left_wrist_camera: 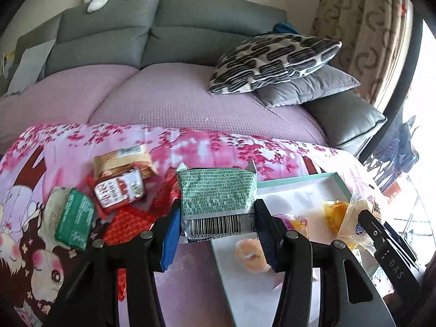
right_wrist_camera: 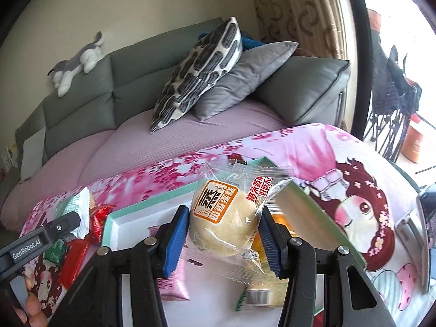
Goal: Organize snacks
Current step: 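Carry the bun bag and grey-green packet over the teal tray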
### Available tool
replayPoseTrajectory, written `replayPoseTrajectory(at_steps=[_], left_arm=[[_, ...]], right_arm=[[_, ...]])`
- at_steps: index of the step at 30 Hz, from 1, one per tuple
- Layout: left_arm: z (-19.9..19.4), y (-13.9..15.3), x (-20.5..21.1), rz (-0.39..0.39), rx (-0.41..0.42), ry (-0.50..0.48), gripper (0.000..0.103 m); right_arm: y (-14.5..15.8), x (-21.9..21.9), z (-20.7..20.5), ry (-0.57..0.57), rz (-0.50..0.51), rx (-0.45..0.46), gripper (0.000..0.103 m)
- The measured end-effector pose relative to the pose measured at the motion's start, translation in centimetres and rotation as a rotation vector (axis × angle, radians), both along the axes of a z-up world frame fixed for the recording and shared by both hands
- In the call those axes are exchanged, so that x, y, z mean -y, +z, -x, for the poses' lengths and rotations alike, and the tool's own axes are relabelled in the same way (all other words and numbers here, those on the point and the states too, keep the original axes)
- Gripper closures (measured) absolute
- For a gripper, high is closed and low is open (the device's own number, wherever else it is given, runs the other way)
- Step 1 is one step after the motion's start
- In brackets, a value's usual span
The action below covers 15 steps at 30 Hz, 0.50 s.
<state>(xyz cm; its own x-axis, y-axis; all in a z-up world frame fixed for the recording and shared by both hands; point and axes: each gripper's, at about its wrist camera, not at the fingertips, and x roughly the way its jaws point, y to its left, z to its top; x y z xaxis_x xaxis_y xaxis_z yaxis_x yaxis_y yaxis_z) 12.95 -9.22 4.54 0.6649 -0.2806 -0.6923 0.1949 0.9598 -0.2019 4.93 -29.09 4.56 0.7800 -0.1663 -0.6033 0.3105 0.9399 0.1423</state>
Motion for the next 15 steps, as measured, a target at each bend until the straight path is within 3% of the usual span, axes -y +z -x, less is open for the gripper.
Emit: replayPoseTrajectory(at_steps=[15], left_arm=[[-1.7,-2.7,4.7,-0.071,0.016,-0.076,0.050]], right_arm=[[-3.0,-0.2,-1.5,0.064,-0.031,-0.054,0.049]])
